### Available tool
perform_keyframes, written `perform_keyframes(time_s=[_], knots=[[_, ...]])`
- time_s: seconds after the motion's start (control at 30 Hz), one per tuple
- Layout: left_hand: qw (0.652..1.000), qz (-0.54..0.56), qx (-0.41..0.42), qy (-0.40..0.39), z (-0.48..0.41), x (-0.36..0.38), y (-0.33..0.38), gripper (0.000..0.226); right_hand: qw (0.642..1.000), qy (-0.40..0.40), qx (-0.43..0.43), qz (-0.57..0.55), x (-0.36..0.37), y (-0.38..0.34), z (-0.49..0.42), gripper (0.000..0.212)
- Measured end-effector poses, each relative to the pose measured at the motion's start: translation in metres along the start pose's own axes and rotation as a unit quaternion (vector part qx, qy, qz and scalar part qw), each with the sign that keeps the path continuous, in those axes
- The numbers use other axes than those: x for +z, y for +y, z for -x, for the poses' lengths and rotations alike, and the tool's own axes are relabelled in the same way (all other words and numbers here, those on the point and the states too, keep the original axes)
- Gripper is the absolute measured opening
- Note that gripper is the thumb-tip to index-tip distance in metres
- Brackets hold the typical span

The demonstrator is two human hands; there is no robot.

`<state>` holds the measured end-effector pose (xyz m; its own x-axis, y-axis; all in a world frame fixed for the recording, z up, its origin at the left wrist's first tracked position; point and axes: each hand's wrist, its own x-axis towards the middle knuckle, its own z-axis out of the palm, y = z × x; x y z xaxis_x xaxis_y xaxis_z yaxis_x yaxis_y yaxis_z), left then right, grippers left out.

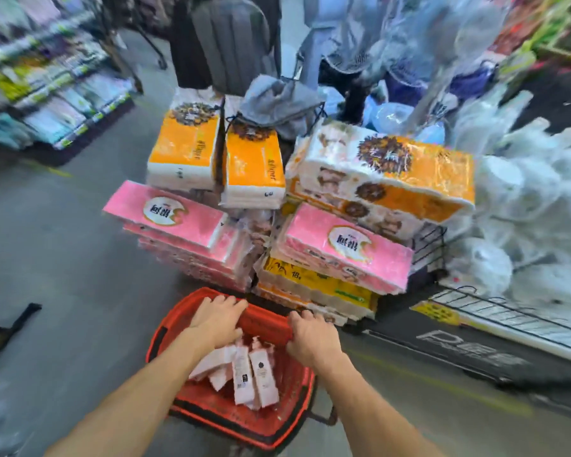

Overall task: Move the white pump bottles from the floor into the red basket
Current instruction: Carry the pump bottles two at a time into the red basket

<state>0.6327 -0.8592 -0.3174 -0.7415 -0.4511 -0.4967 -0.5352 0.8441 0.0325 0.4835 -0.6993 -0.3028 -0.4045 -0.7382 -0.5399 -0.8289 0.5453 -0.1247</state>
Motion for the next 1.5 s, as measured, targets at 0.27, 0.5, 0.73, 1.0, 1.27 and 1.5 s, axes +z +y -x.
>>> perform_keyframes(time_s=[0.27, 0.5, 0.73, 1.0, 1.27, 1.5], knots=[[0.989, -0.062, 0.128, 0.029, 0.005, -0.057, 0.058, 0.06, 0.992, 0.079, 0.093, -0.033, -0.028, 0.029, 0.059, 0.054], [0.959, -0.122, 0.241, 0.086, -0.01, -0.108, 0.158, 0.058, 0.966, 0.133, 0.209, -0.076, -0.052, 0.097, 0.124, 0.046], [0.909, -0.161, 0.36, 0.136, 0.006, -0.139, 0.315, 0.056, 0.921, 0.152, 0.341, -0.108, -0.036, 0.199, 0.246, 0.05], [0.838, -0.234, 0.473, 0.137, 0.044, -0.143, 0.501, 0.055, 0.837, 0.163, 0.497, -0.161, 0.016, 0.306, 0.393, 0.054], [0.752, -0.242, 0.587, 0.176, 0.091, -0.146, 0.657, 0.048, 0.739, 0.183, 0.617, -0.201, 0.056, 0.365, 0.514, 0.049], [0.667, -0.259, 0.67, 0.198, 0.102, -0.145, 0.771, 0.047, 0.662, 0.189, 0.687, -0.233, 0.064, 0.409, 0.573, 0.046]])
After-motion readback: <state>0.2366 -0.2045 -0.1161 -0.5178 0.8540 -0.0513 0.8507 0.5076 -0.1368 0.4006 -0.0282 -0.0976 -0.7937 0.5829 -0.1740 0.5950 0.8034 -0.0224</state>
